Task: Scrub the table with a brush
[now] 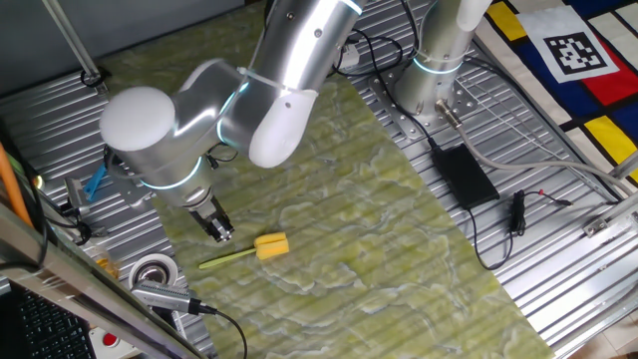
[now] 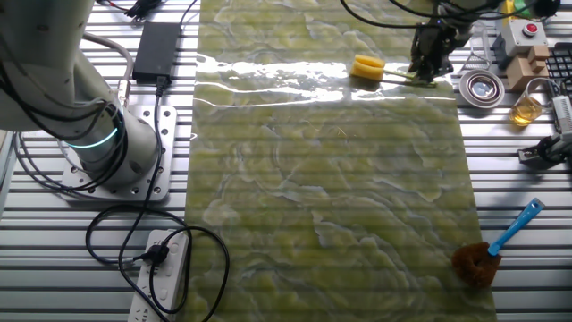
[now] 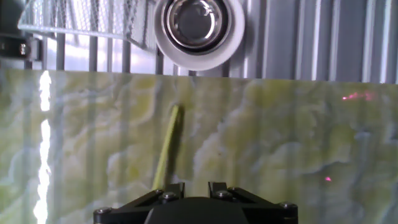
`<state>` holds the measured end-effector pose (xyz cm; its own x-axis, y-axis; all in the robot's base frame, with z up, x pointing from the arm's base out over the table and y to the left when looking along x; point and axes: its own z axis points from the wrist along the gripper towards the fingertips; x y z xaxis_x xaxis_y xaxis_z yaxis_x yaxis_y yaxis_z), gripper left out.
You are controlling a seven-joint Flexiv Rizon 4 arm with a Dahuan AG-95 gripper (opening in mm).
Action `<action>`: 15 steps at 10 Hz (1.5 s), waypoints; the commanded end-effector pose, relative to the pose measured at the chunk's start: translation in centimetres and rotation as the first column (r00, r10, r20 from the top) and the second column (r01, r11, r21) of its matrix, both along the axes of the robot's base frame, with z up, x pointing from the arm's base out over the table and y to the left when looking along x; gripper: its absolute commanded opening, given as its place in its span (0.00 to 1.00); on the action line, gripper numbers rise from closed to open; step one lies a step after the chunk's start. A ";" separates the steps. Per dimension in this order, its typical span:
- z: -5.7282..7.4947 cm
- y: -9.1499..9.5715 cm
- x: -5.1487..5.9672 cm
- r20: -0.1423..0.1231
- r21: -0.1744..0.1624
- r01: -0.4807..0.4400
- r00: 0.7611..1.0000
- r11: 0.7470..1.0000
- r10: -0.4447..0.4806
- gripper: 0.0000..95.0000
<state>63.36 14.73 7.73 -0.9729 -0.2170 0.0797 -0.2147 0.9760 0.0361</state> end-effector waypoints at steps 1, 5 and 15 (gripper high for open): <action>0.0 0.0 -0.1 0.009 0.001 0.079 0.997 0.997 -0.079 0.20; -0.4 0.5 -0.1 0.025 0.017 0.169 0.985 0.985 -0.169 0.20; -3.1 4.0 -0.6 0.057 0.062 0.267 0.961 0.962 -0.270 0.20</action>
<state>62.86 18.73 4.50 -0.9983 0.0587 -0.0048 0.0581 0.9947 0.0844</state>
